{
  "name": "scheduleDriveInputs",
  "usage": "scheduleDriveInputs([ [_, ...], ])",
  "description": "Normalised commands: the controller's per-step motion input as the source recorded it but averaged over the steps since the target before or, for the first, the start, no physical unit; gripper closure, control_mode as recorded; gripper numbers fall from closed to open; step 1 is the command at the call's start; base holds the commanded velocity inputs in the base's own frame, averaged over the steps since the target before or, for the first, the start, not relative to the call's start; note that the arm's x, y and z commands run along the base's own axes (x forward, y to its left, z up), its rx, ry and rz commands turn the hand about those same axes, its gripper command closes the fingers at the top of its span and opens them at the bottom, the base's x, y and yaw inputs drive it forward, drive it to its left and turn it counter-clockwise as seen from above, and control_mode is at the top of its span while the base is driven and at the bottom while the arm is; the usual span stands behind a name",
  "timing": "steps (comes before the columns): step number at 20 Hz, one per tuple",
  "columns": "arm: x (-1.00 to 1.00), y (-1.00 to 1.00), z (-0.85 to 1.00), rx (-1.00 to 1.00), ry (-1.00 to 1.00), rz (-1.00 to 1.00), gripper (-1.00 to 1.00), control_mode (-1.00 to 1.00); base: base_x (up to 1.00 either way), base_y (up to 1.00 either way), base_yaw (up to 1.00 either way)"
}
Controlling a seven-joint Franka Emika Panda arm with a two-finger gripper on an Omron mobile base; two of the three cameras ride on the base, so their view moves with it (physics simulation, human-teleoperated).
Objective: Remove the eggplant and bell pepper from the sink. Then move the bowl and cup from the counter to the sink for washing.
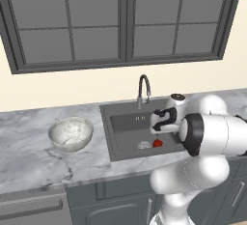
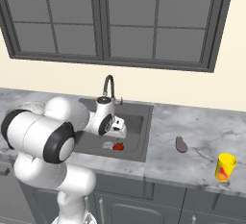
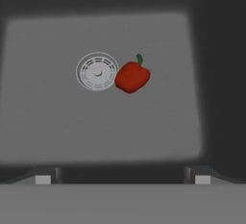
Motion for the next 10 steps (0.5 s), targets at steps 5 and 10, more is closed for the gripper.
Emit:
scheduleDriveInputs([
  [5, 0.1, 0.0, -0.21, 0.0, -0.02, 0.0, -1.0, -1.0, 0.0, 0.0, 0.0],
  [10, 0.09, 0.0, -0.21, 0.0, -0.02, 0.0, -1.0, -1.0, 0.0, 0.0, 0.0],
])
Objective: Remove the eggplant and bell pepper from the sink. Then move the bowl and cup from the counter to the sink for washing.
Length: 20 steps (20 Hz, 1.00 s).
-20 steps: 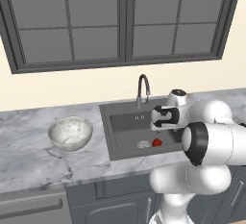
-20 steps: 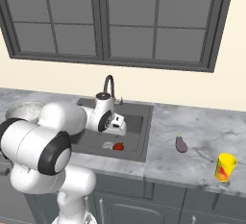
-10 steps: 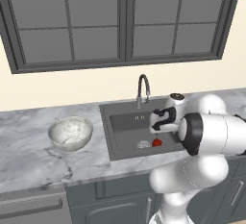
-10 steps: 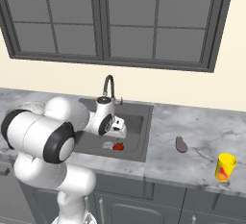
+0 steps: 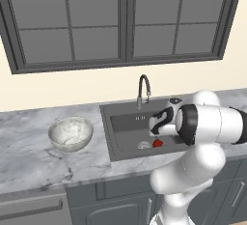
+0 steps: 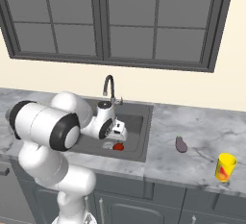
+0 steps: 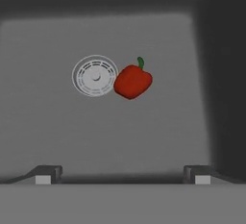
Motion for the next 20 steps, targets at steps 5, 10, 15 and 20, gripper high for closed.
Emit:
scheduleDriveInputs([
  [5, 0.07, 0.0, -0.22, -0.02, -0.01, 0.0, -1.0, -1.0, 0.0, 0.0, 0.0],
  [10, 0.09, 0.0, -0.22, -0.02, -0.02, 0.0, -1.0, -1.0, 0.0, 0.0, 0.0],
  [15, 0.03, 0.0, -0.19, -0.01, 0.0, 0.0, -1.0, -1.0, 0.0, 0.0, 0.0],
  [20, 0.02, 0.0, -0.19, -0.01, -0.01, 0.0, -1.0, -1.0, 0.0, 0.0, 0.0],
])
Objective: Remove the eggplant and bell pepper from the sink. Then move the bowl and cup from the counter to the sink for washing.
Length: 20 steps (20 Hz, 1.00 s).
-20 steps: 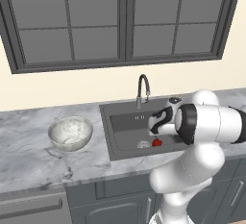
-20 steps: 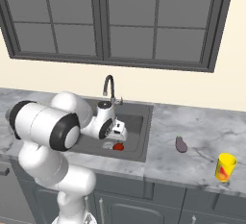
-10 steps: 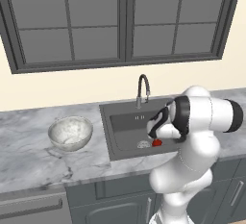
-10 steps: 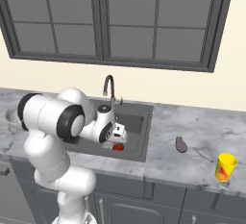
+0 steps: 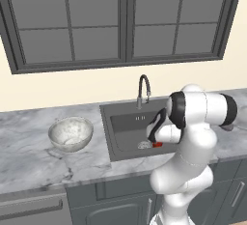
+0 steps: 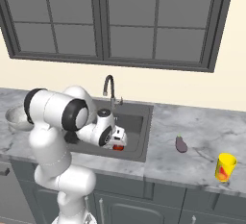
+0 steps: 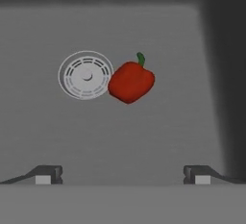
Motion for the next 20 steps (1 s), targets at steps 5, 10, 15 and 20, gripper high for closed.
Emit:
scheduleDriveInputs([
  [5, 0.06, 0.0, -0.19, -0.02, -0.02, 0.0, -1.0, -1.0, 0.0, 0.0, 0.0],
  [10, 0.1, 0.0, -0.13, -0.01, -0.03, 0.0, -1.0, -1.0, 0.0, 0.0, 0.0],
  [15, 0.08, -0.01, -0.09, 0.0, 0.0, 0.0, -1.0, -1.0, 0.0, 0.0, 0.0],
  [20, 0.11, -0.02, -0.1, 0.0, 0.0, 0.0, -1.0, -1.0, 0.0, 0.0, 0.0],
])
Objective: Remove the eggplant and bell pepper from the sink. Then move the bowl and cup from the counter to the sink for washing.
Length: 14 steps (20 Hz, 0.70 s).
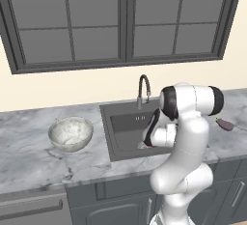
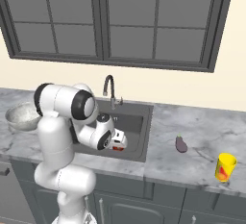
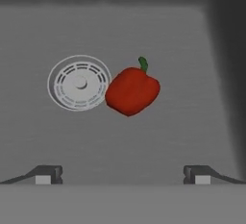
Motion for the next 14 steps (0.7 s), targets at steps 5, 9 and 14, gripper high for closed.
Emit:
scheduleDriveInputs([
  [5, 0.17, -0.05, -0.06, -0.02, 0.0, 0.0, -1.0, -1.0, 0.0, 0.0, 0.0],
  [9, 0.16, -0.11, -0.06, -0.06, 0.0, 0.0, -1.0, -1.0, 0.0, 0.0, 0.0],
  [14, 0.14, -0.04, -0.11, -0.02, 0.0, 0.0, -1.0, -1.0, 0.0, 0.0, 0.0],
])
